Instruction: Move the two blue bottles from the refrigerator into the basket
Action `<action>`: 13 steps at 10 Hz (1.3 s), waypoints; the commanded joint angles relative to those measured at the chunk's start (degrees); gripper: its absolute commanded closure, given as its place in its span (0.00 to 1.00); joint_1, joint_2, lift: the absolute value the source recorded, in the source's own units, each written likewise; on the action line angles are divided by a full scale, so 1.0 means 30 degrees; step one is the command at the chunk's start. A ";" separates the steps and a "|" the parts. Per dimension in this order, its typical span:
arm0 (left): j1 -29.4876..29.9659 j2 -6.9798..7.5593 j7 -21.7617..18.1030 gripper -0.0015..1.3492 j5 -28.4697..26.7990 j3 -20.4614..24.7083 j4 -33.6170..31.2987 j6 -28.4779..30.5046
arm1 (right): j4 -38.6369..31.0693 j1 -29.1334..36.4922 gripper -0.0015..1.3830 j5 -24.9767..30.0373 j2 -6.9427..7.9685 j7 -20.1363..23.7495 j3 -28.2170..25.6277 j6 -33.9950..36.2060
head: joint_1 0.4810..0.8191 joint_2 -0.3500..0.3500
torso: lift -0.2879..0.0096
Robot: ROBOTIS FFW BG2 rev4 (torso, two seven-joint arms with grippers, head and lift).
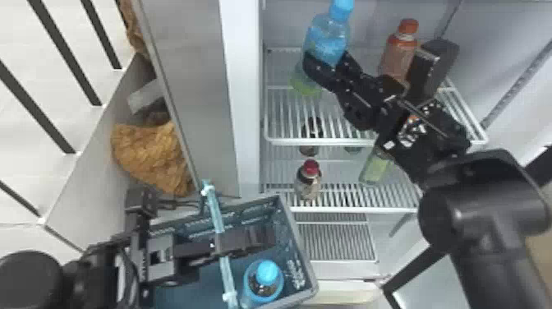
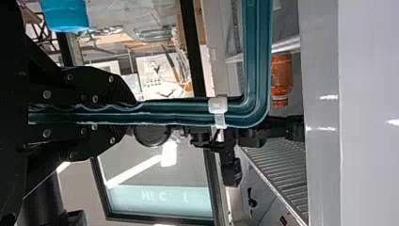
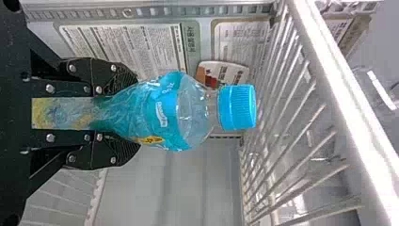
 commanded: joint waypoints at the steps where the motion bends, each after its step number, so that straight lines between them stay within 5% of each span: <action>1: 0.0004 0.0001 -0.0010 0.89 0.0001 0.0000 0.0000 0.0010 | -0.1126 0.0886 0.92 -0.0021 -0.0006 0.0019 -0.0181 0.0212 | 0.63 0.42 | 0.93; 13: 0.0425 -0.0028 0.0019 0.89 -0.0037 0.0267 0.0000 -0.0037 | -0.9611 0.7823 0.92 -0.0935 -0.0446 0.0868 -0.1666 0.4712 | 0.63 0.43 | 0.93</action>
